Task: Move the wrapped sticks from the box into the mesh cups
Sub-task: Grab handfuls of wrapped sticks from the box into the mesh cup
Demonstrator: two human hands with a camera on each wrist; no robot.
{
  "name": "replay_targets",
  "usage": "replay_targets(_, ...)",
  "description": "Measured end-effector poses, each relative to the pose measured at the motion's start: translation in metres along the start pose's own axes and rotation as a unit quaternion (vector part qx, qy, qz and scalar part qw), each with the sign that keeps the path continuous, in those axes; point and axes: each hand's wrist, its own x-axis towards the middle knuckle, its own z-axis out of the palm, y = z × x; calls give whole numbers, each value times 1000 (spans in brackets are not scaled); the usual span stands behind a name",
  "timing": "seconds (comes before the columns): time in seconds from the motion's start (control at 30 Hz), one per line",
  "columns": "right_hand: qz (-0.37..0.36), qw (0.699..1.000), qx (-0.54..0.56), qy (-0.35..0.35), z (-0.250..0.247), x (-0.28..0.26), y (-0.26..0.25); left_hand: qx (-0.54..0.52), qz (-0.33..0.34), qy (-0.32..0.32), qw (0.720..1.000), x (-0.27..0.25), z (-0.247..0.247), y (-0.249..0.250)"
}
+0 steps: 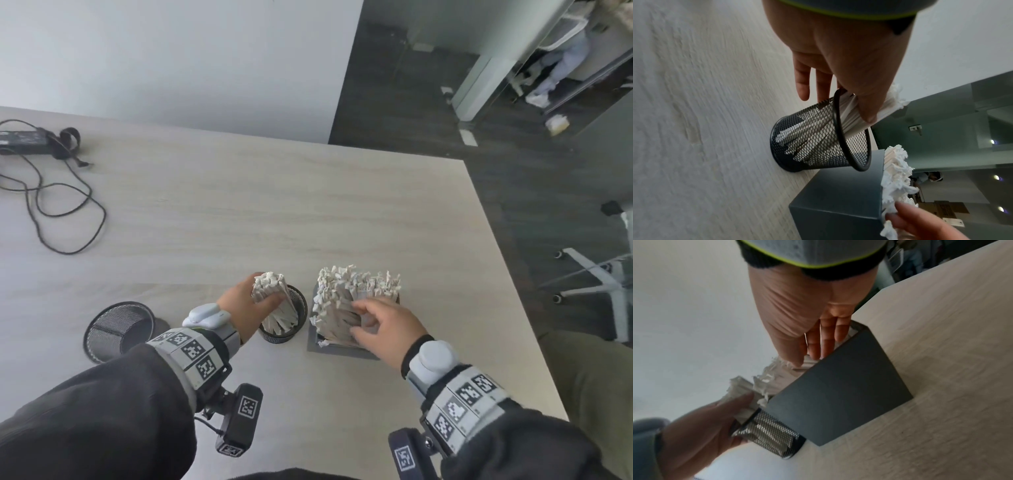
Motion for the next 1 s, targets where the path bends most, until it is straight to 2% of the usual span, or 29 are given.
replay_targets(0.07, -7, 999, -33, -38, 3, 7, -3, 11, 0, 1, 1000, 0, -2, 1)
replay_targets(0.2, -7, 995, -76, -69, 7, 22, -6, 13, 3, 4, 1000, -3, -4, 5)
replay_targets(0.47, -14, 986, -160, -45, 14, 29, -14, 18, 0, 2, 1000, -6, -4, 12)
replay_targets(0.63, -18, 993, -116, -29, 20, 29, -8, 26, -5, -1, 1000, -6, -4, 12)
replay_targets(0.8, -65, 993, -103, 8, 23, 25, -3, 21, -9, -6, 1000, -7, -5, 14)
replay_targets(0.93, -18, 996, -89, -23, 19, 26, -9, 25, -11, -9, 1000, -8, -5, 14)
replay_targets(1.0, -17, 993, -112, -37, 18, 28, -12, 32, -13, -11, 999, -9, -6, 17)
